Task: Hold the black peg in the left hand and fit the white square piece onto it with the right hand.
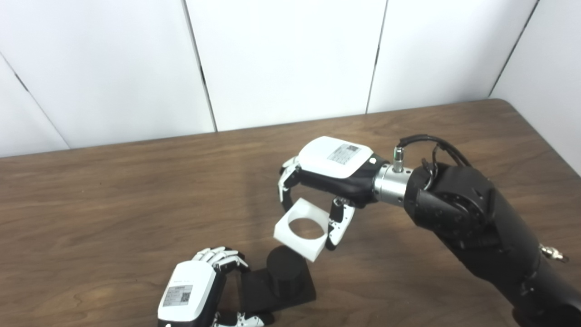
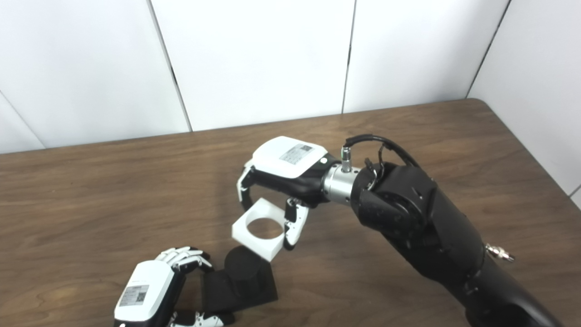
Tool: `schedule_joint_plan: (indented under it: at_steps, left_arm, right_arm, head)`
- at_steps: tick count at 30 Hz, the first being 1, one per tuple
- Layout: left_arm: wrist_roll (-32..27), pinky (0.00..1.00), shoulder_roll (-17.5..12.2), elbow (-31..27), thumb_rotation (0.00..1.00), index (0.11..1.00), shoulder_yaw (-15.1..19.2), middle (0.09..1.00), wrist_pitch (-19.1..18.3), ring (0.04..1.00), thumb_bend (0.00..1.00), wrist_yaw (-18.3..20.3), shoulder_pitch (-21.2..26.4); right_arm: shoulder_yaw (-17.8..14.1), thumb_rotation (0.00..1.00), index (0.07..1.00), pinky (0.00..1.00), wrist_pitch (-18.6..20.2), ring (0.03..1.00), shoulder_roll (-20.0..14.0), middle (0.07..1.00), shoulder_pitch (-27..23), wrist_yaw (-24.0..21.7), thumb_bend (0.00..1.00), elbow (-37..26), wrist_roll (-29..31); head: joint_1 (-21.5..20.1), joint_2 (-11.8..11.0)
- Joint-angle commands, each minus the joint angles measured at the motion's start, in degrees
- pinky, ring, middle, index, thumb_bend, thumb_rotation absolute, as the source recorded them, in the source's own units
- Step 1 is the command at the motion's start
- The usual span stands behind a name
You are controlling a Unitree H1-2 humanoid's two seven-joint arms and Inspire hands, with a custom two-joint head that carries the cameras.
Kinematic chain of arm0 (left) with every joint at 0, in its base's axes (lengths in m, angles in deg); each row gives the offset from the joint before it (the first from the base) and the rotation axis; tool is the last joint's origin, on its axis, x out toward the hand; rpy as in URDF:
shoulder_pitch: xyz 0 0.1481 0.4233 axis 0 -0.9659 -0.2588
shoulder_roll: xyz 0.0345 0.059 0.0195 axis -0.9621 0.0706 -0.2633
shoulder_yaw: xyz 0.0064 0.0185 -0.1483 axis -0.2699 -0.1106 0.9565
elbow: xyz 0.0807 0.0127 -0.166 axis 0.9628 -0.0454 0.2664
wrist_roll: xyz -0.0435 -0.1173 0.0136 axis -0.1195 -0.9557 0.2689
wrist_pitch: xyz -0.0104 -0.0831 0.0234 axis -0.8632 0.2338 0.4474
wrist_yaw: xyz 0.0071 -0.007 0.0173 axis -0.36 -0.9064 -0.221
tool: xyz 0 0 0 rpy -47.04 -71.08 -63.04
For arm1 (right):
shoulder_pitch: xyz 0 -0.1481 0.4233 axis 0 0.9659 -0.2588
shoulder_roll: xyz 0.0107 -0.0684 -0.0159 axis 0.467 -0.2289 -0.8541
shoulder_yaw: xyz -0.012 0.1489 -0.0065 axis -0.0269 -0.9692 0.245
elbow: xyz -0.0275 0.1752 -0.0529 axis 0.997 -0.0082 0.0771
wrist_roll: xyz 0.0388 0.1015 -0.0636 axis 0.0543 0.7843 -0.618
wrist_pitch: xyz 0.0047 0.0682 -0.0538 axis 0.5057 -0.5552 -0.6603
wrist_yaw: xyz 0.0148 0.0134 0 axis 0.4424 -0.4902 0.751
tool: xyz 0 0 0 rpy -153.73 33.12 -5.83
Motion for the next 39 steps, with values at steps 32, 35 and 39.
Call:
schedule_joint_plan:
  at_steps: [32, 35, 39]
  left_arm:
    - [2.8, 0.84, 0.2, 0.3, 0.05, 0.489, -0.4, 0.737, -3.3, 0.8, 0.52, 5.9, -1.1]
    - [2.6, 0.83, 0.2, 0.2, 0.05, 0.488, -0.4, 0.735, -3.1, 0.797, 0.52, 5.7, -1.1]
    - [2.7, 0.84, 0.3, -0.1, 0.05, 0.488, -0.4, 0.738, -3.4, 0.8, 0.52, 6.2, -1.1]
  right_arm:
    - [1.0, 0.13, 0.481, 0.87, -3.9, 0.843, 4.6, 0.722, 1.4, -0.9, 0.52, -3.5, -2.5]
    - [1.0, 0.13, 0.481, 0.87, -5.0, 0.847, 4.9, 0.722, 1.8, -0.5, 0.52, -3.0, -2.6]
    - [0.7, 0.13, 0.481, 0.87, -6.1, 0.85, 5.4, 0.719, 2.3, 0.4, 0.52, -2.5, -2.7]
  head:
    - [0.9, 1.6]
    - [0.9, 1.6]
    - [0.8, 1.7]
